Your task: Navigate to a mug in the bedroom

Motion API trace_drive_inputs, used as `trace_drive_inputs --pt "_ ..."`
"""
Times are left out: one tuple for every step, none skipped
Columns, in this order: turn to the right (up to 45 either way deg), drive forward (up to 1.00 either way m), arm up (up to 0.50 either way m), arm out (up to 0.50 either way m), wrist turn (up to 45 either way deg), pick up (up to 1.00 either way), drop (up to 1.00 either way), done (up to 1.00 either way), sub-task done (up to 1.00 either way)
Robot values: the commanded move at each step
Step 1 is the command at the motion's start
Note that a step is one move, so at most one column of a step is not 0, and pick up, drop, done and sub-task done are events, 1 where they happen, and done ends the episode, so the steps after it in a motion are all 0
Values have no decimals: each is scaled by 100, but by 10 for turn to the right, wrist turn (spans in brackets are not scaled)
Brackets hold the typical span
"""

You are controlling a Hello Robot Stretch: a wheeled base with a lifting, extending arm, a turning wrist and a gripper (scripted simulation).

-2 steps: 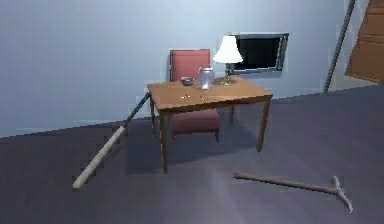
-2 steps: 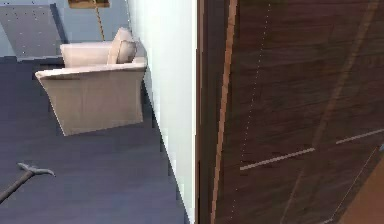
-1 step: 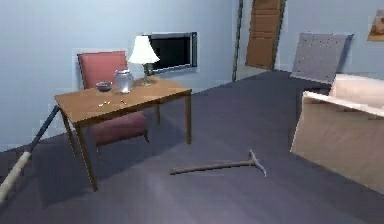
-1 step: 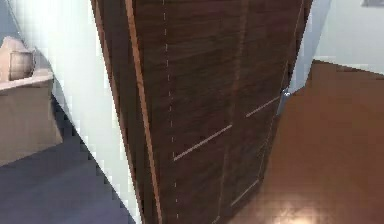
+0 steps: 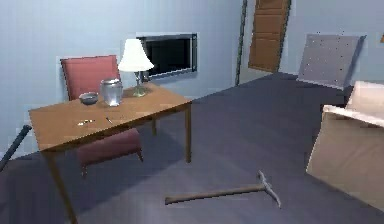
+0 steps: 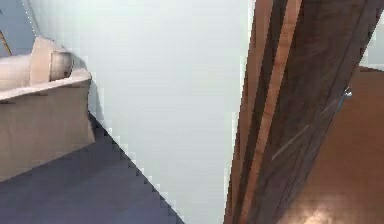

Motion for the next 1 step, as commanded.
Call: trace_drive_inputs --pt "180 0 0 0 0 0 0 0 0"
